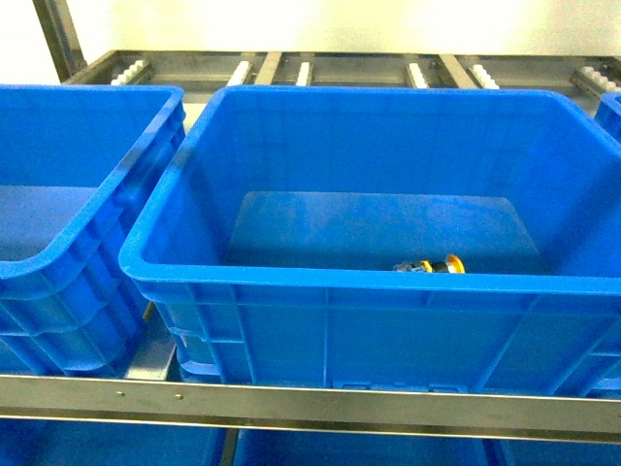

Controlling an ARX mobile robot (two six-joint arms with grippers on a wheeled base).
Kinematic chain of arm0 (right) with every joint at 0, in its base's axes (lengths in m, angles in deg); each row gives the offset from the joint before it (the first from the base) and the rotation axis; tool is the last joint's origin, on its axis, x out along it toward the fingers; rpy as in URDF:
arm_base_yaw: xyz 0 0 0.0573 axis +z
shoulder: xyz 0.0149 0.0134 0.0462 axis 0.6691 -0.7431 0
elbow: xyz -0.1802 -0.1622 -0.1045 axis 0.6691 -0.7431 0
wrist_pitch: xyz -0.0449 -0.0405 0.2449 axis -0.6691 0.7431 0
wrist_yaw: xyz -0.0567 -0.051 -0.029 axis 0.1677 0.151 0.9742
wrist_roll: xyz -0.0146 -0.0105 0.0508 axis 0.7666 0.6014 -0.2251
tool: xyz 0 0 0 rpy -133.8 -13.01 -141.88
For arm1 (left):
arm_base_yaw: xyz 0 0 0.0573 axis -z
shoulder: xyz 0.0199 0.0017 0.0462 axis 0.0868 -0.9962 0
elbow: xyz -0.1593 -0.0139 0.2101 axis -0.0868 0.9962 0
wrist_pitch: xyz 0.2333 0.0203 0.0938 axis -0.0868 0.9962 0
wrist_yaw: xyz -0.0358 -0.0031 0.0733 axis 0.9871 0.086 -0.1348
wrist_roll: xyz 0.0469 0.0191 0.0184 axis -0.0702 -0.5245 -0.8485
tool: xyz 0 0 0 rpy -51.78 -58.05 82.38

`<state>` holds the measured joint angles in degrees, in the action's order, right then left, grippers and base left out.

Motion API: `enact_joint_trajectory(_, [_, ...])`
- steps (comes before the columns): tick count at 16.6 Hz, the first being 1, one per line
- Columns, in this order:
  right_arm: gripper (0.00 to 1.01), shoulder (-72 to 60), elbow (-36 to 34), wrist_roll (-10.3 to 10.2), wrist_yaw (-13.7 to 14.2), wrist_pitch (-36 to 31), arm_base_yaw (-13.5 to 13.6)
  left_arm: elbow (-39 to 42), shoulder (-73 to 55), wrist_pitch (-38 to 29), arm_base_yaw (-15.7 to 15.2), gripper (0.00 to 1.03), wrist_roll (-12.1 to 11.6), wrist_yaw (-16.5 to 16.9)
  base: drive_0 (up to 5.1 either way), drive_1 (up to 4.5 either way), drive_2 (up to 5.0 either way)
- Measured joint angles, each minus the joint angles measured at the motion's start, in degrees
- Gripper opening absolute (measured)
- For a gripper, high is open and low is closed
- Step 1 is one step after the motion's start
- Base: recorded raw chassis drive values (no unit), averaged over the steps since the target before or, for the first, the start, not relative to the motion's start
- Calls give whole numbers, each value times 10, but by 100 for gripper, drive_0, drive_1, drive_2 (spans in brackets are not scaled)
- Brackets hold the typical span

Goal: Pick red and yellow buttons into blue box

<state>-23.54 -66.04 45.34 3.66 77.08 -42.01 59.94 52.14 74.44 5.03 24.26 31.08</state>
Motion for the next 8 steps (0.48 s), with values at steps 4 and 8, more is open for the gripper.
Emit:
enact_joint_trajectory(4, [86,0,0,0,0,0,0,0,0,0,0,79,0,0,0,0,0])
enact_joint_trajectory(8, [98,0,0,0,0,0,0,0,0,0,0,98,-1,0,0,0,0])
